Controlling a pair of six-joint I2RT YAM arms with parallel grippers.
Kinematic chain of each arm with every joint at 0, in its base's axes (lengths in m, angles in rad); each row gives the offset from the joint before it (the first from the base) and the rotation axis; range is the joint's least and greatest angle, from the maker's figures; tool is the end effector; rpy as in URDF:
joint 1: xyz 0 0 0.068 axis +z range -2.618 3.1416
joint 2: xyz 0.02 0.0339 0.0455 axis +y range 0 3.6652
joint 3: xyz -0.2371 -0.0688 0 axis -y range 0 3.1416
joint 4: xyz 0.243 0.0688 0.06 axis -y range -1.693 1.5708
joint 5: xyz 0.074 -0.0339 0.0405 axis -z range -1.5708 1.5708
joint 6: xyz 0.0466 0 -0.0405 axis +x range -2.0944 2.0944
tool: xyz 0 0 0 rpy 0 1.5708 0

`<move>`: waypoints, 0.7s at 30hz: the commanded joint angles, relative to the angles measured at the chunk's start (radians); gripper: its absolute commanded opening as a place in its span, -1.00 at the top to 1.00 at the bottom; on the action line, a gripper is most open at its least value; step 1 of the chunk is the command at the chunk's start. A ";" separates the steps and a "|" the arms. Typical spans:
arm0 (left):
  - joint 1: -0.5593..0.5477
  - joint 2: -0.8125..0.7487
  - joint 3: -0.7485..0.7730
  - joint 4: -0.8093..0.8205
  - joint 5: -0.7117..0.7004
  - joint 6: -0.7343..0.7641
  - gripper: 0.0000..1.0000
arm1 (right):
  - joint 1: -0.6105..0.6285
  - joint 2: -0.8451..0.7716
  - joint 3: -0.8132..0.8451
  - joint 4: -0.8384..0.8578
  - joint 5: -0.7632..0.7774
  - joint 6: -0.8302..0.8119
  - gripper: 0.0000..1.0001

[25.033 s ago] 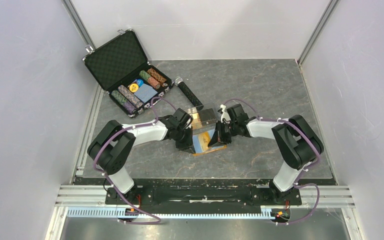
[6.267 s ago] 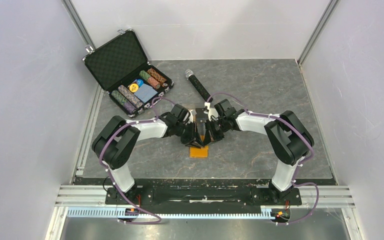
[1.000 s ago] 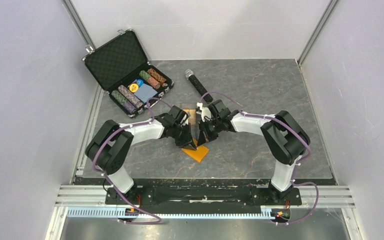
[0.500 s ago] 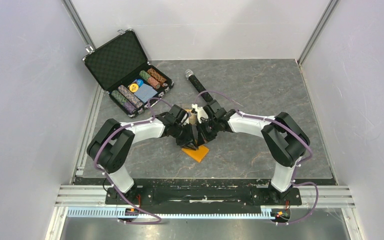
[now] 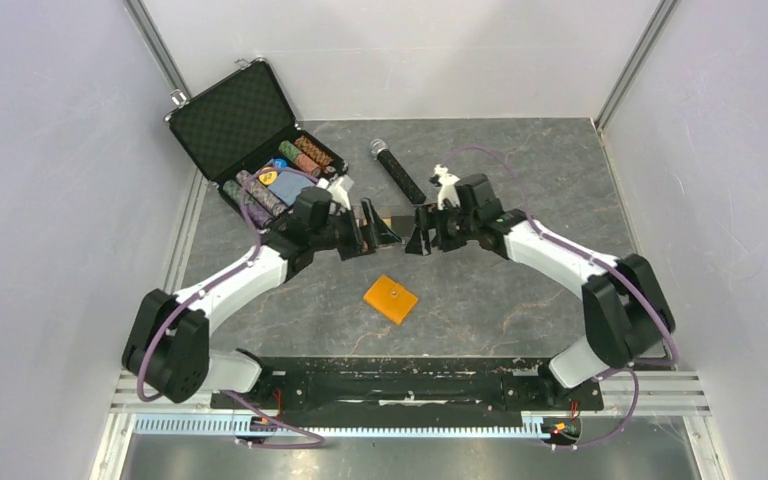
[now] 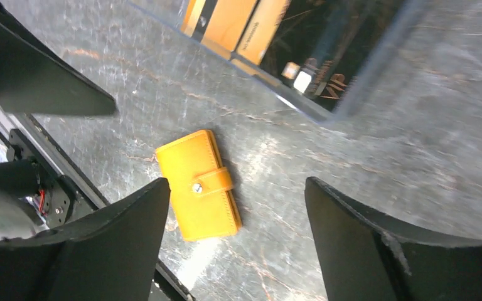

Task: Put the credit cards into the card holder
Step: Close the card holder at the center of the board, then reset both arms

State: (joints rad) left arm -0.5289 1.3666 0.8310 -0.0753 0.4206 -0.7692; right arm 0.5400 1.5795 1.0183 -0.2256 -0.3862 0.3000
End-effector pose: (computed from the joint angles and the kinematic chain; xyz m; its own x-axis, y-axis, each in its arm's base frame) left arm 0.2554 -0.1713 0.2064 -0.8770 -0.2228 -0.4256 0.1939 0.6463 -0.7380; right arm 0.2847 0.1911 0.1891 -0.7884 -0.1534 -0.5958 -0.4935 0.7360 0.4635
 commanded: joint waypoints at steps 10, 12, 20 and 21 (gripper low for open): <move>0.249 -0.181 -0.084 0.232 0.072 -0.072 -1.00 | -0.297 -0.213 -0.276 0.199 -0.105 0.140 -0.96; 0.264 -0.191 -0.087 0.229 0.068 -0.031 -1.00 | -0.314 -0.240 -0.288 0.198 -0.082 0.126 -0.96; 0.271 -0.256 -0.090 0.146 -0.150 0.153 -1.00 | -0.324 -0.343 -0.267 0.100 0.124 0.002 -0.96; 0.271 -0.262 -0.094 0.140 -0.198 0.170 -1.00 | -0.324 -0.359 -0.270 0.098 0.160 -0.018 -0.96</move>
State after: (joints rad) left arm -0.2638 1.1522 0.7444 0.0906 0.3862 -0.7410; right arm 0.2188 1.2839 0.7254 -0.0994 -0.3653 0.3729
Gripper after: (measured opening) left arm 0.996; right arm 0.979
